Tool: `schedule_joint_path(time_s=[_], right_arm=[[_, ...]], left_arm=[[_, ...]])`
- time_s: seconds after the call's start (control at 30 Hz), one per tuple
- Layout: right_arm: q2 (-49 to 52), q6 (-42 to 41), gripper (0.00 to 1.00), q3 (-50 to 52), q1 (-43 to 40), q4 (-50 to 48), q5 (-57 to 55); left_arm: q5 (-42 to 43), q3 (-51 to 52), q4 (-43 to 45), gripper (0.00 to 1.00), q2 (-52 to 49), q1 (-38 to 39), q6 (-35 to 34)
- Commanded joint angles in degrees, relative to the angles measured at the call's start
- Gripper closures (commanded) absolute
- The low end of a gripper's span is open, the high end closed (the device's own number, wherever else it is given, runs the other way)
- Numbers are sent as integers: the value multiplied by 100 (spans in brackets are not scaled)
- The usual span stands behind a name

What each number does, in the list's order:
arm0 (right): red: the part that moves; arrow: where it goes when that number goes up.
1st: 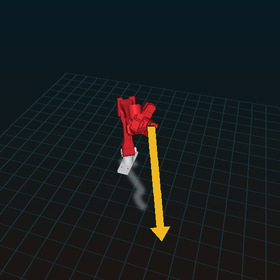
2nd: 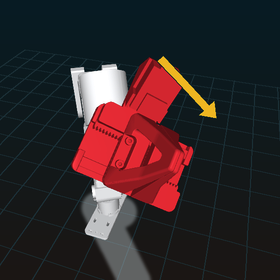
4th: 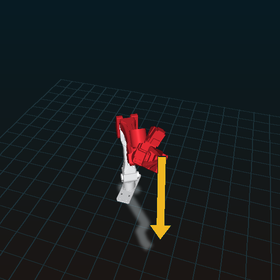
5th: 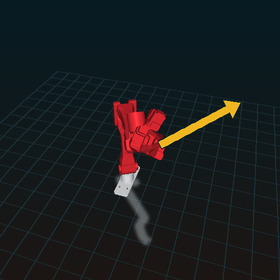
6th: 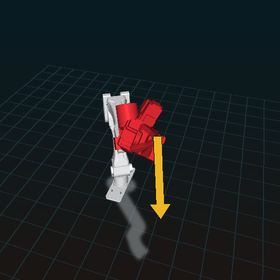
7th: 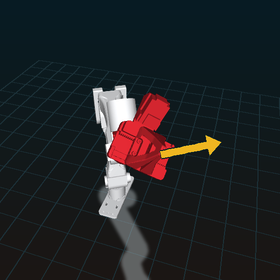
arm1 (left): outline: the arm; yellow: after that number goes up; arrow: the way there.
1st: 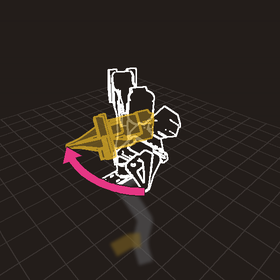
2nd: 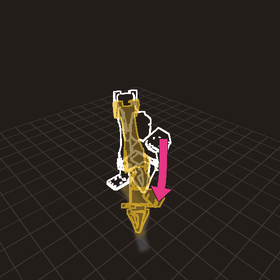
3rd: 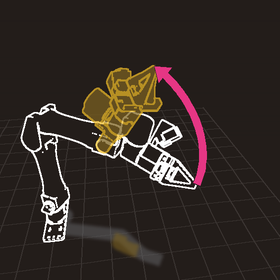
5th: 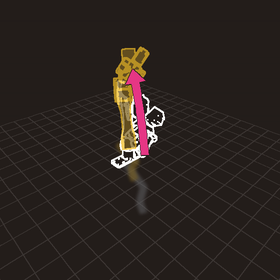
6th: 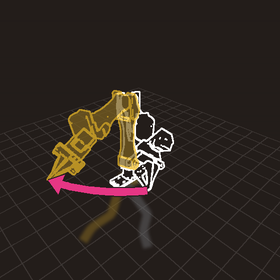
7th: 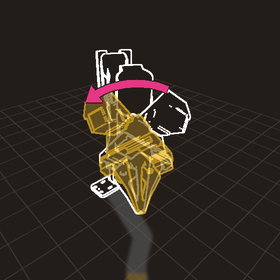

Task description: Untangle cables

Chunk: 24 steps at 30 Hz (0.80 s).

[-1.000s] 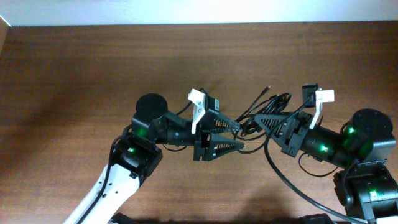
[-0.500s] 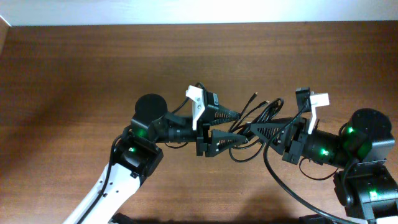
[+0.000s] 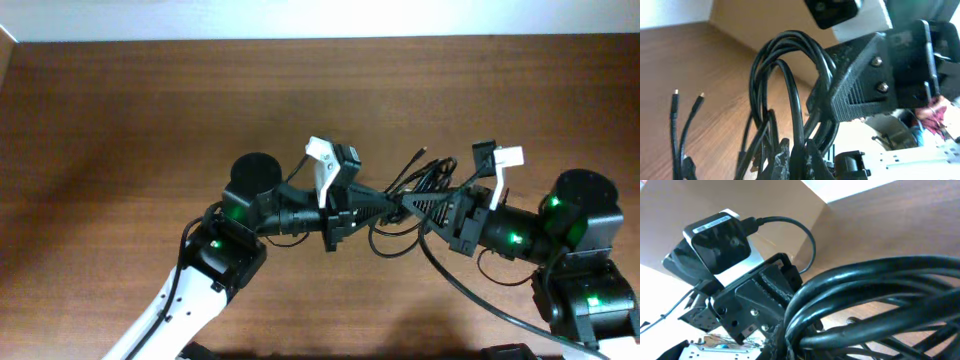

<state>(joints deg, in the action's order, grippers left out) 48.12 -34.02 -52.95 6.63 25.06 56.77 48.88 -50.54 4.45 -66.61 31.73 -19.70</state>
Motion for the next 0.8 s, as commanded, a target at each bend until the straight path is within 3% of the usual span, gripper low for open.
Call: schedule_joint_path(time_s=[0.0, 0.1, 0.17, 0.33, 0.47, 0.6, 0.77], right_arm=[[-201, 81, 95, -149, 11, -151, 435], [-199, 81, 60, -149, 11, -153, 435], [-199, 81, 51, -149, 11, -155, 433], [-195, 79, 50, -149, 9, -140, 345], [7, -210, 50, -149, 9, 1040, -942], [553, -361, 49, -149, 9, 1152, -951], [997, -396, 49, -149, 11, 894, -946]], left_arm=[[-1185, 68, -262, 100, -105, -140, -299], [-1163, 68, -260, 100, -105, -140, -299], [-1161, 68, -251, 100, -105, -140, -302], [-516, 68, 411, 100, -105, -140, -319], [-516, 68, 732, 100, -103, -151, -326], [-297, 68, 1519, 100, -105, -149, -964], [-210, 68, 1790, 100, -105, -122, -1296]])
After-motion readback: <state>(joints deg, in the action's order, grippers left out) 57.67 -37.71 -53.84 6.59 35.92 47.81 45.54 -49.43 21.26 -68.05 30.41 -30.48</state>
